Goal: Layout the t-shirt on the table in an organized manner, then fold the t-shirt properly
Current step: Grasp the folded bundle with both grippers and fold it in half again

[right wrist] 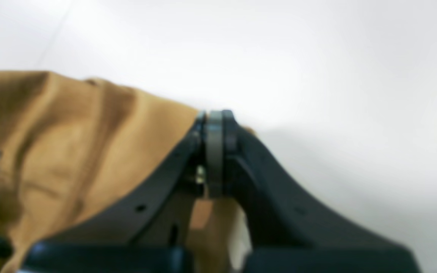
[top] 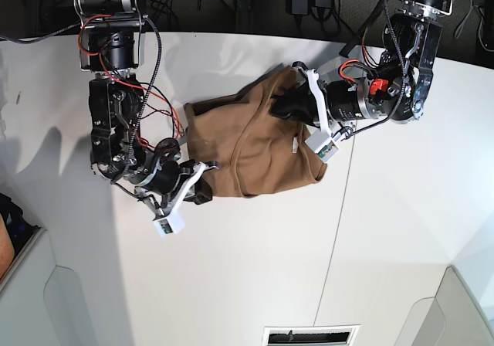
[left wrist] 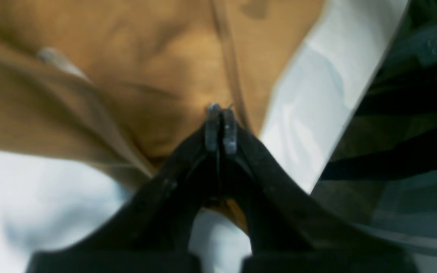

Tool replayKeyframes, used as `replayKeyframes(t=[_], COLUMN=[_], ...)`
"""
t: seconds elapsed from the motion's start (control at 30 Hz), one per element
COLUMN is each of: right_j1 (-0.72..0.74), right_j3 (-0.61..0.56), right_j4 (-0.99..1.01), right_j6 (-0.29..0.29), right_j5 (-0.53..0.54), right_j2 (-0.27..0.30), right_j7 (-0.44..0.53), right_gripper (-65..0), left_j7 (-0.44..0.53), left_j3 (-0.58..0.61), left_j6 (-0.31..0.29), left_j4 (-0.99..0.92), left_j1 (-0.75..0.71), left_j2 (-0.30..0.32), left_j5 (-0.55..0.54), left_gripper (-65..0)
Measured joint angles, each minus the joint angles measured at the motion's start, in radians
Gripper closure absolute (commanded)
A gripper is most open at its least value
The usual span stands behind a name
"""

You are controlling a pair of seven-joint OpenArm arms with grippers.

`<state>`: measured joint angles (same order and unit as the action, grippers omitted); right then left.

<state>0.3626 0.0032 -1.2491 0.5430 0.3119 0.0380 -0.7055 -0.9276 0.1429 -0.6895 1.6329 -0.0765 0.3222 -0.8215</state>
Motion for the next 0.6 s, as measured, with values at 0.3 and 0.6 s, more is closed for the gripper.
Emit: replayKeyframes(t=[0.3,0.6], right_j1=[-0.034,-0.177], right_j3=[-0.103,-0.103], right_j4=[-0.023,-0.169], right_j6=[0.004,0.01], right_j5=[0.048,0.227], right_j2=[0.012,0.061], right_j7=[-0.071,-0.137], right_gripper=[0.0,0.0], left_j7=[-0.006,0.07], left_j3=[-0.018,-0.017], left_j6=[-0.003,-0.002], left_j4=[-0.143,-0.268], left_j1=[0.119,0.256], left_j2=[0.023,0.058], left_j5=[0.08,0.149], left_gripper=[0.0,0.0])
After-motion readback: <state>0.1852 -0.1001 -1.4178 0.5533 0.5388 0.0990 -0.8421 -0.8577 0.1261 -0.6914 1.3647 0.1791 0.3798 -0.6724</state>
